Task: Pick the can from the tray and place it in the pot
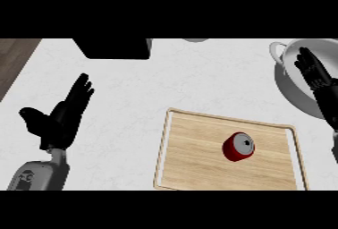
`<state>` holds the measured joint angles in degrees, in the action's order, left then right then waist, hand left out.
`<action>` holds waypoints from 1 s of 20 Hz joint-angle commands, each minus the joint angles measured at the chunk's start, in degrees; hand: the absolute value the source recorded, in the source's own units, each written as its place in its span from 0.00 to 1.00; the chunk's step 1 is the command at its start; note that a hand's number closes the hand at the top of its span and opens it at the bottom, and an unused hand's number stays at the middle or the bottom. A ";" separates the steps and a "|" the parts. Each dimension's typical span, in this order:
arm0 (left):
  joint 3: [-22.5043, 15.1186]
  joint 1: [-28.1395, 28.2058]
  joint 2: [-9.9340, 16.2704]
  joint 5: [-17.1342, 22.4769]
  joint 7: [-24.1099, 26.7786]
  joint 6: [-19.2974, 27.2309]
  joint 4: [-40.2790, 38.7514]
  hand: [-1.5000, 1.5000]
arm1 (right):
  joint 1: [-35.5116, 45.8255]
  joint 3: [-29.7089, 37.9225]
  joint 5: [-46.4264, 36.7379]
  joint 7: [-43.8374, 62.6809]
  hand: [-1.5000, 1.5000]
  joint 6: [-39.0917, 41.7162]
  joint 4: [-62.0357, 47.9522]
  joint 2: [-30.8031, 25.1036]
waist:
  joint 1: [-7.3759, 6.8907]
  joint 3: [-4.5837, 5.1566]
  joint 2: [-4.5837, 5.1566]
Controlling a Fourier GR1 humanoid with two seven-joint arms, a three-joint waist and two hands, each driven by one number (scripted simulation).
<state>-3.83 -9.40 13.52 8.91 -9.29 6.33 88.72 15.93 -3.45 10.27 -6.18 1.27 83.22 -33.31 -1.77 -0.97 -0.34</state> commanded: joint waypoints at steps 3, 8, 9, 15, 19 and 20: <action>2.97 3.62 0.07 -1.80 6.00 2.96 1.57 0.50 | -7.19 6.60 0.20 -14.49 1.00 -3.84 12.72 0.33 | 4.15 0.93 -0.63; 3.71 7.28 -2.55 -2.02 9.41 5.89 2.43 0.50 | -14.68 19.72 -7.31 -12.67 0.00 -21.44 9.30 0.14 | 9.71 0.96 -1.24; 3.57 9.29 -2.99 -2.68 10.85 6.60 3.38 0.50 | -18.91 19.30 -8.05 -15.05 0.00 -23.85 11.23 3.57 | 8.76 0.88 -1.36; -0.53 11.49 -4.76 -4.25 11.97 5.76 6.30 0.50 | -36.70 7.05 -13.66 -35.16 0.00 -27.87 32.90 20.08 | 4.78 0.91 -0.59; -1.13 9.87 -7.61 -4.43 16.96 5.54 1.30 0.50 | -49.70 -0.20 -21.31 -36.47 0.00 -28.78 42.14 22.54 | 3.60 1.05 0.11; -1.59 13.10 -5.95 -4.18 15.06 4.31 5.62 0.50 | -51.65 1.08 -23.84 -33.11 0.00 -29.49 43.43 20.79 | 2.91 1.04 0.07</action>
<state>-4.38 1.90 7.66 4.83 5.46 11.68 92.95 -25.91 0.97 -6.79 -39.12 -26.01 119.71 -14.15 2.44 0.04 -0.60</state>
